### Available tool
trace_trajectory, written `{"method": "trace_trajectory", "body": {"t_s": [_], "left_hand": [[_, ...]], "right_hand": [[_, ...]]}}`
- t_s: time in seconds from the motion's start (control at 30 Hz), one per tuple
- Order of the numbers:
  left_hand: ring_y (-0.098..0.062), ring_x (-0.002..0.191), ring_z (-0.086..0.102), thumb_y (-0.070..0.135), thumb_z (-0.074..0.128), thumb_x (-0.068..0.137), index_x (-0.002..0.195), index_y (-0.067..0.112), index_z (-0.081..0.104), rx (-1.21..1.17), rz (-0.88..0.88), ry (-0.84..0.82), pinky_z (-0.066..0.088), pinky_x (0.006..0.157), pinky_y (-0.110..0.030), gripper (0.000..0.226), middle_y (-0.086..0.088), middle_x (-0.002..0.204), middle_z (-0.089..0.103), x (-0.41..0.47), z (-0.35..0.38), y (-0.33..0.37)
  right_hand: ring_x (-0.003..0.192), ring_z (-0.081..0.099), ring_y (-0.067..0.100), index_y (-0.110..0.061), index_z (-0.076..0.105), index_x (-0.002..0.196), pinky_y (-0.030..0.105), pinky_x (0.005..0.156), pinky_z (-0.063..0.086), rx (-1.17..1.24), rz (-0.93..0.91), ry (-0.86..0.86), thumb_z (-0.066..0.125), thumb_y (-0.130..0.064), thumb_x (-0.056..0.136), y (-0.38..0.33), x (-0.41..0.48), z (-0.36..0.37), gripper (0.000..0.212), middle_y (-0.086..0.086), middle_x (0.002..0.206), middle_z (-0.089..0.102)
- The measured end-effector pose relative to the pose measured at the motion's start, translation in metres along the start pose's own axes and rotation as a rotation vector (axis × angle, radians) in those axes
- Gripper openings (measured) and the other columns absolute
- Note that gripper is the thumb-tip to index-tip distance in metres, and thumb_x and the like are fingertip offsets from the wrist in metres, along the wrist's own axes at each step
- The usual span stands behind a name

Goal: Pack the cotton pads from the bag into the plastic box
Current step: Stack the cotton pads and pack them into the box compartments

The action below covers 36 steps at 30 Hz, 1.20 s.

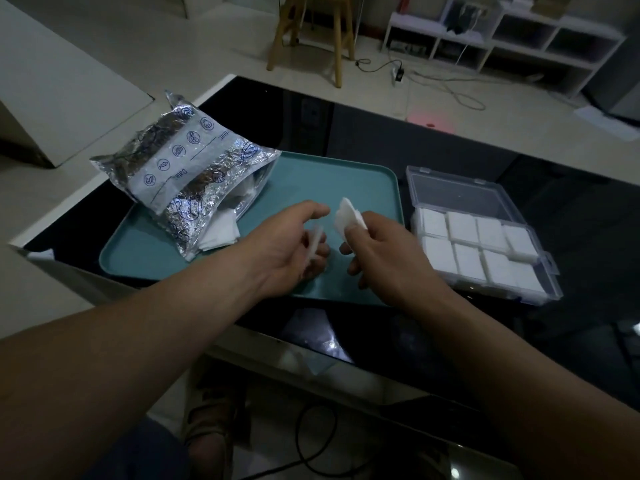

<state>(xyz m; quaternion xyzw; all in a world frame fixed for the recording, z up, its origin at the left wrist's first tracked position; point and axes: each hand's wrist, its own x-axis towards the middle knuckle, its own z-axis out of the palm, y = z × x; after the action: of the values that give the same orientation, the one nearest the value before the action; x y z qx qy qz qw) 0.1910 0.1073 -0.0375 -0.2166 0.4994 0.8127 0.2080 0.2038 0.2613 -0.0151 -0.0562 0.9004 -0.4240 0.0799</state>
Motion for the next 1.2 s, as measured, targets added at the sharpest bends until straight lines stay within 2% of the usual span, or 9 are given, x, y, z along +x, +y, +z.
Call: {"method": "trace_trajectory", "body": {"t_s": [0.07,0.2,0.33,0.5,0.63,0.8,0.87,1.1,1.2], "left_hand": [[-0.013,0.055,0.041,0.041,0.064,0.096,0.104,0.018,0.056,-0.018,0.005,-0.030,0.025,0.040,-0.019,0.026,-0.003,0.071,0.045,0.003,-0.001,-0.002],[-0.008,0.047,0.042,0.051,0.064,0.096,0.093,0.022,0.056,0.081,0.073,-0.162,0.022,0.036,-0.018,0.030,0.000,0.069,0.050,0.008,0.002,-0.009],[-0.012,0.046,0.044,0.033,0.060,0.096,0.088,0.019,0.060,0.058,0.086,-0.032,0.024,0.043,-0.017,0.016,-0.002,0.068,0.056,0.016,0.008,-0.015],[-0.016,0.047,0.041,0.017,0.045,0.085,0.083,0.013,0.059,-0.073,0.079,0.028,0.020,0.039,-0.016,0.014,-0.006,0.066,0.054,0.021,-0.001,-0.006],[-0.015,0.047,0.040,0.016,0.040,0.087,0.091,0.008,0.058,-0.112,0.069,-0.006,0.019,0.034,-0.015,0.020,-0.006,0.059,0.048,0.019,0.000,-0.002],[-0.018,0.051,0.046,0.021,0.043,0.089,0.108,0.013,0.063,-0.088,0.102,-0.012,0.024,0.039,-0.019,0.029,-0.008,0.071,0.053,0.024,0.002,-0.006],[-0.018,0.056,0.050,0.023,0.043,0.086,0.099,0.019,0.066,-0.052,0.122,-0.029,0.027,0.050,-0.025,0.027,-0.004,0.075,0.057,0.025,0.003,-0.008],[-0.022,0.076,0.053,0.030,0.036,0.096,0.103,0.015,0.059,-0.139,0.001,-0.115,0.038,0.068,-0.032,0.028,-0.009,0.084,0.060,0.013,0.008,0.001],[-0.021,0.069,0.050,0.038,0.035,0.094,0.086,0.014,0.066,-0.135,-0.037,-0.179,0.026,0.062,-0.032,0.040,-0.009,0.080,0.057,0.010,0.010,-0.001]], "right_hand": [[0.073,0.069,0.029,-0.012,0.059,0.095,0.051,0.064,0.058,-0.069,-0.033,0.044,0.046,-0.032,0.103,0.000,0.000,0.003,0.025,0.008,0.086,0.070],[0.066,0.054,0.021,-0.016,0.044,0.084,0.035,0.058,0.040,-0.208,-0.126,0.055,0.047,-0.031,0.105,-0.002,0.001,0.007,0.026,0.001,0.076,0.058],[0.078,0.053,0.020,-0.020,0.049,0.098,0.036,0.063,0.037,-0.259,-0.187,-0.022,0.050,-0.037,0.105,-0.004,0.005,0.015,0.018,-0.003,0.090,0.057],[0.068,0.057,0.001,-0.030,0.053,0.075,0.017,0.061,0.040,-0.171,-0.270,-0.128,0.051,-0.025,0.108,-0.009,0.002,0.003,0.033,-0.009,0.073,0.056],[0.072,0.060,0.032,-0.002,0.064,0.086,0.046,0.068,0.049,-0.060,-0.184,-0.025,0.045,-0.021,0.107,-0.008,0.009,-0.003,0.035,0.015,0.078,0.063],[0.068,0.045,0.012,-0.019,0.064,0.094,0.032,0.061,0.026,-0.366,-0.253,0.136,0.044,-0.025,0.106,-0.008,0.012,0.002,0.024,-0.004,0.084,0.045],[0.075,0.049,0.015,-0.024,0.070,0.109,0.033,0.068,0.032,-0.356,-0.306,0.064,0.046,-0.030,0.106,-0.010,0.010,0.008,0.024,-0.006,0.087,0.045],[0.077,0.054,0.013,-0.028,0.070,0.109,0.034,0.072,0.046,-0.330,-0.341,-0.047,0.056,-0.034,0.099,-0.005,0.005,0.004,0.018,-0.004,0.091,0.053],[0.067,0.050,0.012,-0.024,0.056,0.079,0.029,0.060,0.033,-0.326,-0.299,0.037,0.056,-0.027,0.100,-0.004,0.007,0.006,0.022,-0.005,0.076,0.052]]}}
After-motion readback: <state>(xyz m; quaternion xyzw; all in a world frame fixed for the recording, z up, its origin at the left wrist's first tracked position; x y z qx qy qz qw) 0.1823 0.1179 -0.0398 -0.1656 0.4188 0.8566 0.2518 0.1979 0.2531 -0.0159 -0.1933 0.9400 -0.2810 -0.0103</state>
